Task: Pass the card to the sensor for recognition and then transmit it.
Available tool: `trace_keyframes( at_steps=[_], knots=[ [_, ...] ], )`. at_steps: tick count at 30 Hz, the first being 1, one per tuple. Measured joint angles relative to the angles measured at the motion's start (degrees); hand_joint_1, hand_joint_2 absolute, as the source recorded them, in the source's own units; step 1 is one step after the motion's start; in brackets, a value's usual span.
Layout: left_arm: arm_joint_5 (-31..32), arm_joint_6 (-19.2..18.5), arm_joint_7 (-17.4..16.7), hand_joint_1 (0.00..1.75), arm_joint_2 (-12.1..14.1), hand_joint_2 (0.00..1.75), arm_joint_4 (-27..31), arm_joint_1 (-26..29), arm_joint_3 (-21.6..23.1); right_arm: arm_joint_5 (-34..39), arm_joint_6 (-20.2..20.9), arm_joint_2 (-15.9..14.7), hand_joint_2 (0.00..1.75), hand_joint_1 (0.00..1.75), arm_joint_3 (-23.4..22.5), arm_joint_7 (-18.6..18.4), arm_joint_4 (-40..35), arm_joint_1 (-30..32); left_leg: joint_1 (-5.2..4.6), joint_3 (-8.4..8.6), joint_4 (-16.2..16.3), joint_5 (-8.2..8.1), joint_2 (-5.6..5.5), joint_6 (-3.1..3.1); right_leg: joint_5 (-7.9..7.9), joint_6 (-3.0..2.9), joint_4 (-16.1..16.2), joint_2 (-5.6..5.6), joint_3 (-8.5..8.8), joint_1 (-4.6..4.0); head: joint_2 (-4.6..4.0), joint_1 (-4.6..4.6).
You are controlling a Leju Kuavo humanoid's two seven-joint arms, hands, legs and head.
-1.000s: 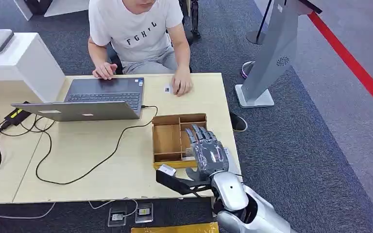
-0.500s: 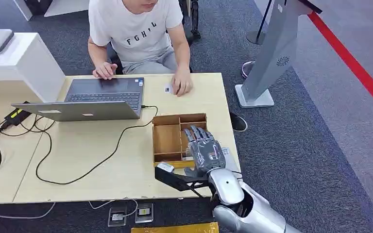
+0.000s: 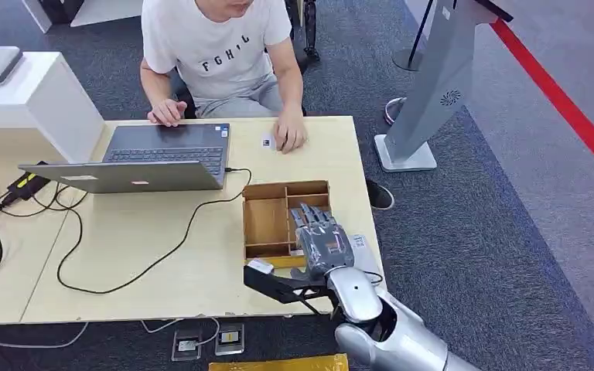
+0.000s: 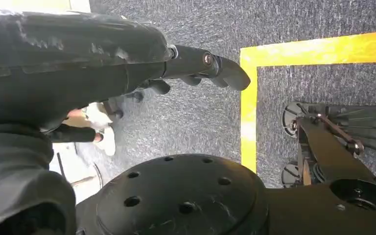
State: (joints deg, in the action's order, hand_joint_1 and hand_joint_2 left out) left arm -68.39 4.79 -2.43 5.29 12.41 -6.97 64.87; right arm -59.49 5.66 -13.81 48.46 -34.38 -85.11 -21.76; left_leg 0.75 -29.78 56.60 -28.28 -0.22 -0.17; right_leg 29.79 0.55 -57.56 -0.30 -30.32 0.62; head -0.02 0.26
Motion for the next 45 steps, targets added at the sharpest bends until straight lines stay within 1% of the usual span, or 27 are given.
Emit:
trace_keyframes(
  at_steps=[18, 37, 45],
  knots=[
    [0.2, 0.0, 0.0, 0.0, 0.0, 0.0, 0.0, 0.0, 0.0, 0.5, 0.0, 1.4, 1.75, 0.0, 0.9, 1.0, 2.8, -1.0, 0.0, 0.0, 0.0, 0.0, 0.0, 0.0, 0.0, 0.0, 0.0, 0.0, 0.0, 0.0, 0.0, 0.0],
    [0.2, 0.0, 0.0, 0.0, 0.0, 0.0, 0.0, 0.0, 0.0, 0.8, 0.6, 1.6, 1.75, 0.0, 2.3, 1.3, 4.0, -1.7, 0.0, 0.0, 0.0, 0.0, 0.0, 0.0, 0.0, 0.0, 0.0, 0.0, 0.0, 0.0, 0.0, -0.02],
    [0.2, 0.0, -0.1, 0.0, 0.0, 0.0, 0.0, 0.0, 0.0, 0.7, 1.2, 1.6, 1.75, 0.0, 2.5, 0.9, 4.0, -1.8, 0.0, 0.0, 0.0, 0.0, 0.0, 0.0, 0.0, 0.0, 0.0, 0.0, 0.0, 0.0, 0.0, -0.02]
  ],
)
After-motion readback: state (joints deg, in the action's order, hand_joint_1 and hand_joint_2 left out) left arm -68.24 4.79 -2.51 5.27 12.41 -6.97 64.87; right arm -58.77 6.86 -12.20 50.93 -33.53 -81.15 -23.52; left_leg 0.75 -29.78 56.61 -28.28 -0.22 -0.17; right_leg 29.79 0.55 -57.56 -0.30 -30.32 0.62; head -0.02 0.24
